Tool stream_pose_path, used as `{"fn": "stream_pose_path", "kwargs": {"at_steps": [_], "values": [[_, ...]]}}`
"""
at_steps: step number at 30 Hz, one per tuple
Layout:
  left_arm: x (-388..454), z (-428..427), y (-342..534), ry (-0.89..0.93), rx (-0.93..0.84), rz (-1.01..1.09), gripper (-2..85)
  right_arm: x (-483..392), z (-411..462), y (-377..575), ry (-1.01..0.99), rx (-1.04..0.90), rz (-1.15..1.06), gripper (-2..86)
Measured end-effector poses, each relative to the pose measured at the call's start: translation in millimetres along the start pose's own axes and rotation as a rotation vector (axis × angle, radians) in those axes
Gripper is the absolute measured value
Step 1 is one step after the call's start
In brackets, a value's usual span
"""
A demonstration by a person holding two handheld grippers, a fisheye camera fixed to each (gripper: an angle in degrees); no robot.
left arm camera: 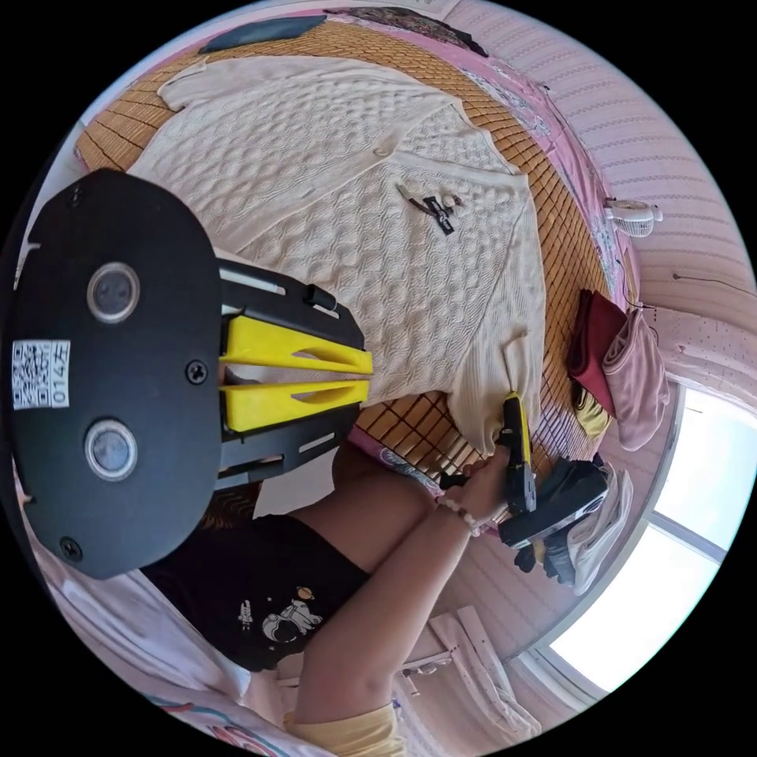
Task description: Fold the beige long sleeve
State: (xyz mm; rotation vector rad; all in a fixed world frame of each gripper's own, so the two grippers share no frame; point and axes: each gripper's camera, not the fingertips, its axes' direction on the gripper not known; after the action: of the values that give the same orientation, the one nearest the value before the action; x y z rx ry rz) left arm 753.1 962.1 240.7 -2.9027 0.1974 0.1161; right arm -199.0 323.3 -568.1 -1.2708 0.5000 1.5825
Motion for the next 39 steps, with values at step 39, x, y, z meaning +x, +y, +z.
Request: {"fn": "stream_pose_path", "kwargs": {"at_steps": [39], "values": [[30, 137, -236, -0.186, 0.000, 0.154, -1.0, 233, -63, 112, 0.029, 0.421, 0.817, 1.1]]}}
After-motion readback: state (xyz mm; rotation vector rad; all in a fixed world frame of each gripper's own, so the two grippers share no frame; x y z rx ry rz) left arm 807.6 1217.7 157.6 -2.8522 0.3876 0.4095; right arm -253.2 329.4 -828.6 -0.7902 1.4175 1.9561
